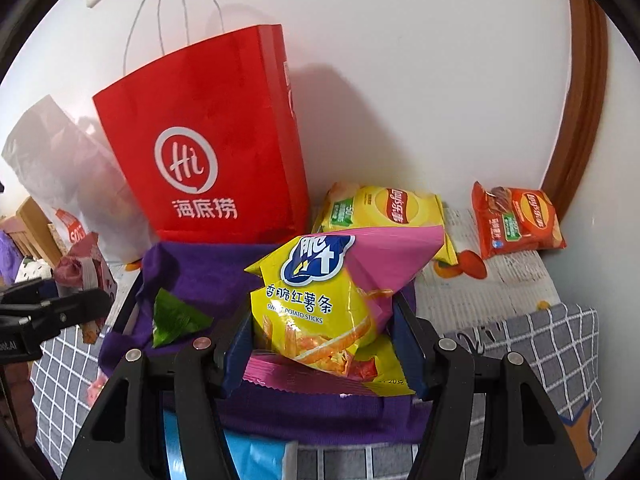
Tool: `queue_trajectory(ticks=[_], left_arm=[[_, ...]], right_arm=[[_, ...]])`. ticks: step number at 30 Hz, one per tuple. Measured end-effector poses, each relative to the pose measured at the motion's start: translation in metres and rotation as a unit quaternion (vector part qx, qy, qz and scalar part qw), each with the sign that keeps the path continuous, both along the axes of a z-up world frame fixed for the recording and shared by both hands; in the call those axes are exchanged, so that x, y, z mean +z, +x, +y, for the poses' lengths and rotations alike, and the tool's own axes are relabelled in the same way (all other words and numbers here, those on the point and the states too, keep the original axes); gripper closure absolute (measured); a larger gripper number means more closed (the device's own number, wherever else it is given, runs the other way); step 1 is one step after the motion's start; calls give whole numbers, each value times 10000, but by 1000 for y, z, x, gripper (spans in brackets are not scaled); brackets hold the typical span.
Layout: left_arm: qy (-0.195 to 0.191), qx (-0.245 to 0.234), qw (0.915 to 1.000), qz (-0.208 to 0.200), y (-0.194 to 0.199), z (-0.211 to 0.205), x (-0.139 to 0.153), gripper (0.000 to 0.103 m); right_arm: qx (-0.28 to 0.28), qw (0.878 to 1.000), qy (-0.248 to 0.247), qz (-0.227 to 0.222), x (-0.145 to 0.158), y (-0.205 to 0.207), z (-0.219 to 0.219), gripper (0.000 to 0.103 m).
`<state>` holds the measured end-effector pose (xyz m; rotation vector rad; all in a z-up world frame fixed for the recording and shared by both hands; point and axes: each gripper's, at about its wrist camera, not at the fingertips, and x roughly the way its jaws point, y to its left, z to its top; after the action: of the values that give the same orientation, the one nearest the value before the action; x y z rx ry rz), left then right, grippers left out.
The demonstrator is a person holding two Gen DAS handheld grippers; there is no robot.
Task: Organize snacks
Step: 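Carry the pink bag and yellow potato stick bag over the purple towel with both tools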
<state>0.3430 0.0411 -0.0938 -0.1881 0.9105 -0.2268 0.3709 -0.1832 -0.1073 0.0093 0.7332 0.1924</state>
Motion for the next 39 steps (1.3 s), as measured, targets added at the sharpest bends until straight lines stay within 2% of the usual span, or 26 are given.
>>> queue_trajectory(ticks=[11,14,20,39], left_arm=[[0,56,9998,204,18,9,-27,31],[-51,35,9996,272,21,10,-31,31],[-41,15,9994,331,22,9,-36,31],[-67,-89,9990,444,29,0,-47,31]], right_arm=[[89,9998,-86,153,-34,35,8,41],[127,9993,-135,330,-42,43,7,41],[187,9988,-34,441,-48,48,3,41],[212,9967,-348,699,-62,57,3,41]])
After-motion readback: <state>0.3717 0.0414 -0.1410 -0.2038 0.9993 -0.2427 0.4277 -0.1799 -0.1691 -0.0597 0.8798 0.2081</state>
